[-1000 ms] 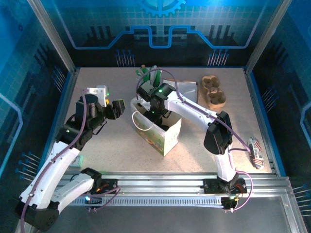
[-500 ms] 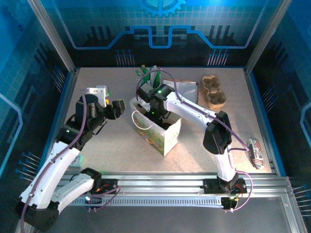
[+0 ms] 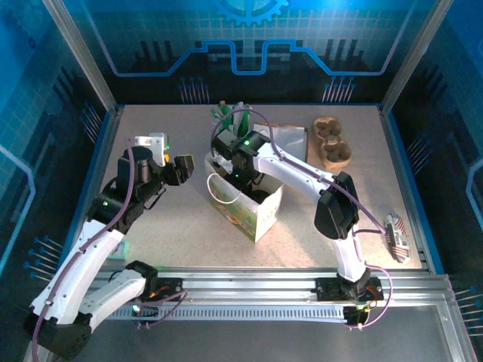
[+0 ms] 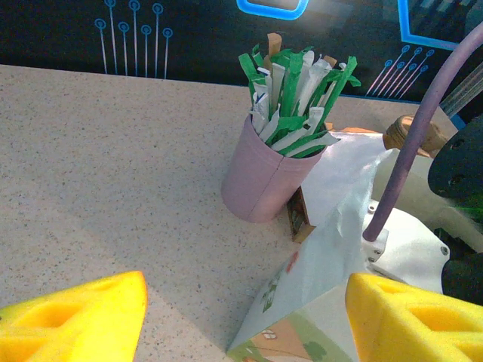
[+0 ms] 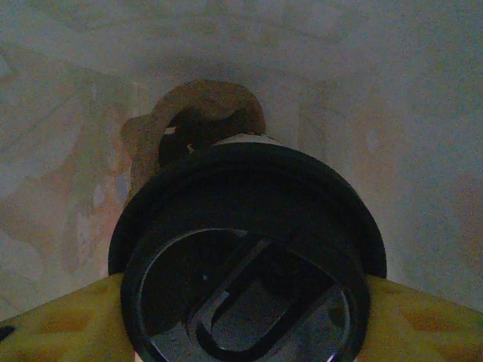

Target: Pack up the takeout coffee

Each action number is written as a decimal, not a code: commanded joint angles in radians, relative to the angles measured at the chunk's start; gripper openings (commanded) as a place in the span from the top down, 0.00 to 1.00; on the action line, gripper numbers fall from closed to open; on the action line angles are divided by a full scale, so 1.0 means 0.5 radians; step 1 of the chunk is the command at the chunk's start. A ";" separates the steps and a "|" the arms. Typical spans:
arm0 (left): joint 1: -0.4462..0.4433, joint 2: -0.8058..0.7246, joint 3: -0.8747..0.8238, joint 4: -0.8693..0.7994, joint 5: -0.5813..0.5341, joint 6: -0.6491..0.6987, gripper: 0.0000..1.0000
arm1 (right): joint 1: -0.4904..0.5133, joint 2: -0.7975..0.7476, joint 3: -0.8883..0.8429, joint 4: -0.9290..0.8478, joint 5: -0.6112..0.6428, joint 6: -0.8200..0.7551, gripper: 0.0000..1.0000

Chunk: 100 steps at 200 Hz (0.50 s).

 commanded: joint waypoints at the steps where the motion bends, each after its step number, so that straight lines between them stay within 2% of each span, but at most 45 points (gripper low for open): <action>1: 0.018 0.004 -0.030 0.045 -0.003 0.018 0.29 | 0.014 0.084 0.005 -0.079 0.028 0.019 0.45; 100: 0.018 0.005 -0.031 0.046 -0.003 0.018 0.29 | 0.022 0.094 -0.027 -0.072 0.065 0.019 0.44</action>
